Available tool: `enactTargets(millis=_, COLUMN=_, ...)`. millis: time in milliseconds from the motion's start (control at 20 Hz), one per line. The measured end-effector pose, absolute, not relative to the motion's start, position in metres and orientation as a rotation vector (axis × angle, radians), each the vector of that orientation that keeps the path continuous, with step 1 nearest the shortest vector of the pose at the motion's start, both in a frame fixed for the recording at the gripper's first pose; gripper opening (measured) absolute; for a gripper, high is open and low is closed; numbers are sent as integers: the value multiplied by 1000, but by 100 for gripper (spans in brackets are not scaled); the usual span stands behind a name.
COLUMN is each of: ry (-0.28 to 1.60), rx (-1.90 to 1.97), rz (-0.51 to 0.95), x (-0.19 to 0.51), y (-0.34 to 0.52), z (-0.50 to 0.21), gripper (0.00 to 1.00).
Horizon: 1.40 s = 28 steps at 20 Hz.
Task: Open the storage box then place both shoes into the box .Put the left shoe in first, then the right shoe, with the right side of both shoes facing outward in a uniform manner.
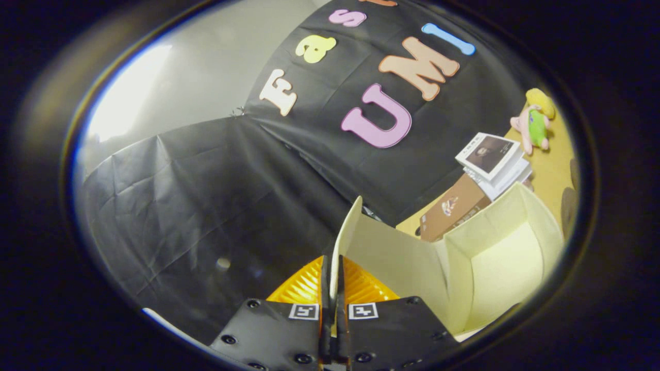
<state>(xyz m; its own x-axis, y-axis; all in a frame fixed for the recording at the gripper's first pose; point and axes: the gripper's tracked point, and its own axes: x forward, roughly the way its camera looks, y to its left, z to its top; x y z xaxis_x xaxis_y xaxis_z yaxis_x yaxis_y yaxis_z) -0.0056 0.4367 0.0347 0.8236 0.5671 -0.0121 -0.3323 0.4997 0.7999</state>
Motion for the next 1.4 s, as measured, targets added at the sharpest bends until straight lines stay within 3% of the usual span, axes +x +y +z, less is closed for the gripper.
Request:
enactTargets(millis=100, ry=303, rx=913, rz=559, x=-7, y=455, z=30, gripper=12)
enactTargets(millis=350, ry=402, rx=839, rz=637, x=-25, y=514, z=-7, gripper=31)
enactTargets(millis=500, ry=491, rx=692, rz=655, x=-37, y=526, z=-46, gripper=51)
enactTargets(millis=850, ry=463, rx=548, rz=627, x=-29, y=494, z=-50, gripper=99)
enactTargets(millis=1400, ry=430, rx=214, rz=278, x=33, y=317, z=-28, gripper=99)
